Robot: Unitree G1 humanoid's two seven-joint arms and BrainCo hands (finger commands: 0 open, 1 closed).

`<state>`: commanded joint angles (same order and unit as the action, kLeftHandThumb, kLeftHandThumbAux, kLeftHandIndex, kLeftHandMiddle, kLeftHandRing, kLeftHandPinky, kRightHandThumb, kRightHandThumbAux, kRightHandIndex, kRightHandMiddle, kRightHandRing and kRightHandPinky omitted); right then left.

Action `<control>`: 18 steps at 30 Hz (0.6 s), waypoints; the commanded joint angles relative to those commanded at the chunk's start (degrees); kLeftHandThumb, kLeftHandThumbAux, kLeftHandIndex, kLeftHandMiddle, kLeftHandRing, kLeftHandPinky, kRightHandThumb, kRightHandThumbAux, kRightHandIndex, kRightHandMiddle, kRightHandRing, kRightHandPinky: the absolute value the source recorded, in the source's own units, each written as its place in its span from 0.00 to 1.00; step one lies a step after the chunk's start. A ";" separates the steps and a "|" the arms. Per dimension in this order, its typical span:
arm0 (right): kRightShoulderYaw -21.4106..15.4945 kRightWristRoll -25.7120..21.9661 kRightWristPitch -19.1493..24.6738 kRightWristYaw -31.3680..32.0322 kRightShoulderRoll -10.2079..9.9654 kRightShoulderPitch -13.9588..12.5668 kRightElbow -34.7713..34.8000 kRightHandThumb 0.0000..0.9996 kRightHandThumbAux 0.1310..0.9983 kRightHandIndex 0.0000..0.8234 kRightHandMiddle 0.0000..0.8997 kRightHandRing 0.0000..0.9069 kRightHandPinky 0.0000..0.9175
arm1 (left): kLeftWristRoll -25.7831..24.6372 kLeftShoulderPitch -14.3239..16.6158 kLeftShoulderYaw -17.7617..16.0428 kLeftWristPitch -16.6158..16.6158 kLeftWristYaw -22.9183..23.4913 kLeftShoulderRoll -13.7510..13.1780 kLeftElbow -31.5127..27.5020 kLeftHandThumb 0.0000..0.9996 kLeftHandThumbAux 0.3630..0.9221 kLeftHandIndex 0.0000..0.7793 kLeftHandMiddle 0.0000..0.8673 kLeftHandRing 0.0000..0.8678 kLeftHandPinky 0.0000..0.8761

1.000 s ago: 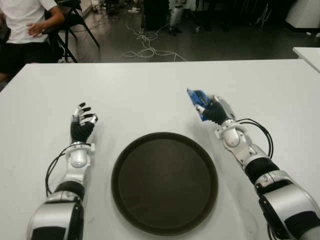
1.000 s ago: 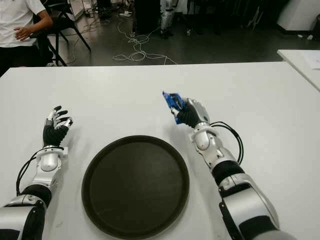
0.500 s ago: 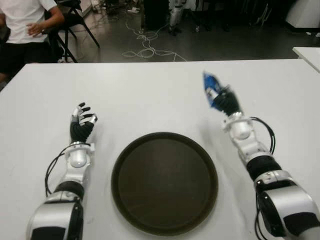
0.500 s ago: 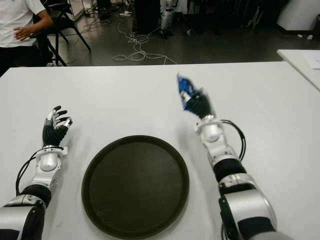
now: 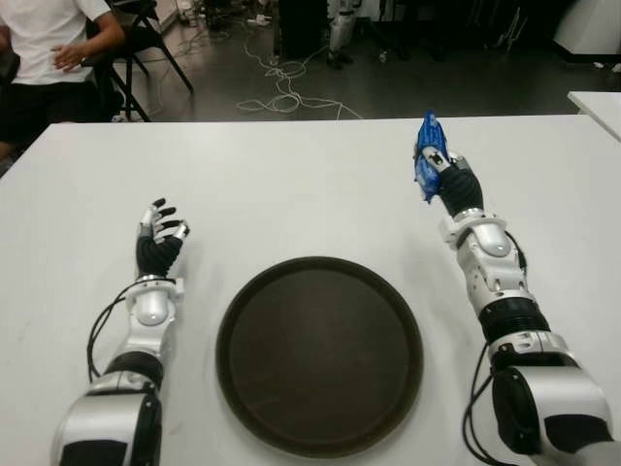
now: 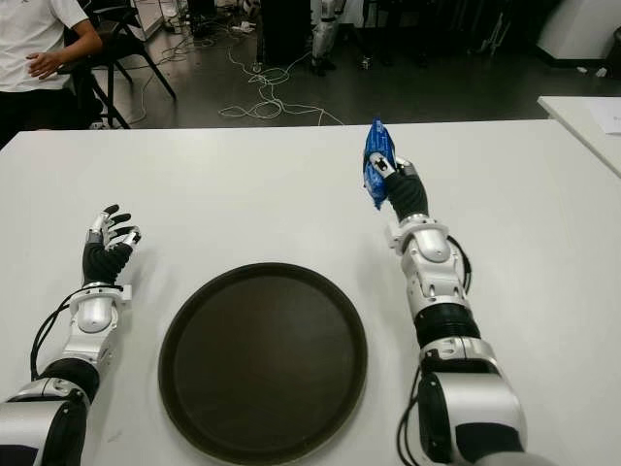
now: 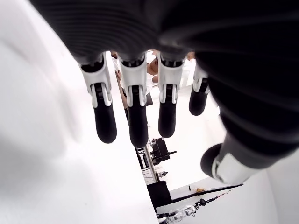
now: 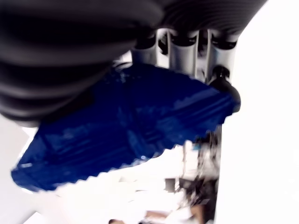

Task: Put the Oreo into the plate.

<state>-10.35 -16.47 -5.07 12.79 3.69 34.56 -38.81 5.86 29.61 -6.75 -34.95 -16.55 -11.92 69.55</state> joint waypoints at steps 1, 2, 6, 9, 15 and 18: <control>0.00 -0.38 0.70 0.08 -0.33 -0.43 1.38 0.71 0.68 0.53 0.89 0.88 0.88 | 0.00 0.01 -0.01 0.00 0.03 -0.04 0.02 0.30 0.51 0.19 0.27 0.30 0.34; 0.16 -0.66 1.53 0.00 -0.80 -0.88 3.06 0.71 0.68 0.53 0.89 0.88 0.88 | 0.01 0.03 0.00 0.02 0.05 -0.10 0.08 0.30 0.50 0.19 0.27 0.30 0.34; 0.84 -1.53 4.16 0.10 -2.25 -2.15 7.94 0.71 0.68 0.53 0.90 0.89 0.88 | 0.02 0.05 0.01 0.09 0.14 -0.26 0.24 0.30 0.51 0.20 0.27 0.30 0.34; 1.01 -2.61 5.29 1.66 -3.20 -2.89 10.26 0.71 0.68 0.53 0.90 0.89 0.88 | -0.02 0.04 -0.02 0.17 0.30 -0.37 0.35 0.31 0.51 0.20 0.27 0.30 0.34; 2.36 -3.54 5.94 3.78 -5.83 -4.05 14.45 0.71 0.67 0.53 0.91 0.90 0.89 | -0.38 0.07 -0.30 0.41 0.68 -0.45 0.56 0.33 0.52 0.20 0.27 0.30 0.34; 2.69 -3.39 5.89 4.24 -6.54 -4.38 15.38 0.71 0.67 0.53 0.91 0.90 0.90 | -0.47 0.12 -0.45 0.48 0.92 -0.48 0.64 0.32 0.53 0.20 0.27 0.30 0.34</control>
<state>-7.65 -19.85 0.82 17.03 -2.85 30.18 -23.42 5.39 29.73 -7.20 -34.48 -15.63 -12.40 70.20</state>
